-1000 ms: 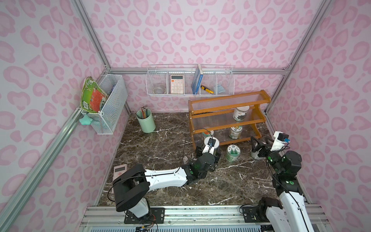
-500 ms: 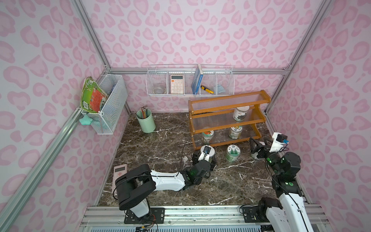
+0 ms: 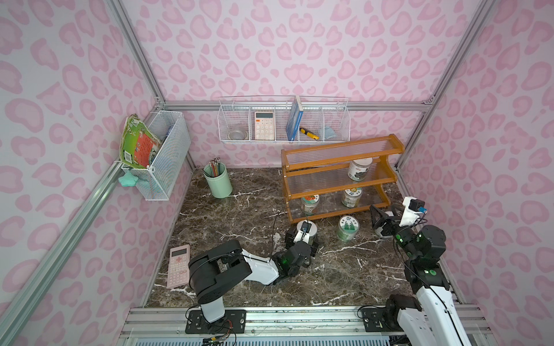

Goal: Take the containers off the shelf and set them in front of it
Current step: Place the container at the center of the board.

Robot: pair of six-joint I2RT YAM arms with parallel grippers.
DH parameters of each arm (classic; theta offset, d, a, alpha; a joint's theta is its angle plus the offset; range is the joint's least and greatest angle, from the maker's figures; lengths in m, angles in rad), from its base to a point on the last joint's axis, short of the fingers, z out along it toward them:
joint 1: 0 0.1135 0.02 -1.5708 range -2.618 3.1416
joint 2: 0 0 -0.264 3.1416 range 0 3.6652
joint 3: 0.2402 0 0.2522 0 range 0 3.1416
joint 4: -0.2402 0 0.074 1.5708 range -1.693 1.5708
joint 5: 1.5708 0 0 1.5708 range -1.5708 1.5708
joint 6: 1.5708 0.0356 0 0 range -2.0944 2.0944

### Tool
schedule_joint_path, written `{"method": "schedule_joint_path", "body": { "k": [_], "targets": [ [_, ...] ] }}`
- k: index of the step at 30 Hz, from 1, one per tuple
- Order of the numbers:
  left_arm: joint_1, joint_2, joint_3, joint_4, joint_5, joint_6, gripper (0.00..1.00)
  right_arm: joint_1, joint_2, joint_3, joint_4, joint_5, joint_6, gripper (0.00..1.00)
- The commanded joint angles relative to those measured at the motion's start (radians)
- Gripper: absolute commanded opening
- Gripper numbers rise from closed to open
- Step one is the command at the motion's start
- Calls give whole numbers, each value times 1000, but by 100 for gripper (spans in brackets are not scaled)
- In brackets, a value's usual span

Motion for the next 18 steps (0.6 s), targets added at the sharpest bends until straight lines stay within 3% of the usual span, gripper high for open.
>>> {"method": "schedule_joint_path", "body": {
  "k": [1, 7, 18],
  "targets": [
    [2, 12, -9, 67, -12, -17, 65, 4, -5, -5, 20, 14, -13, 99],
    [0, 16, -28, 68, -39, -30, 81, 8, 1, -7, 25, 13, -11, 99],
    [0, 11, -40, 74, -71, -24, 98, 28, 7, -13, 27, 18, -4, 99]
  ]
}}
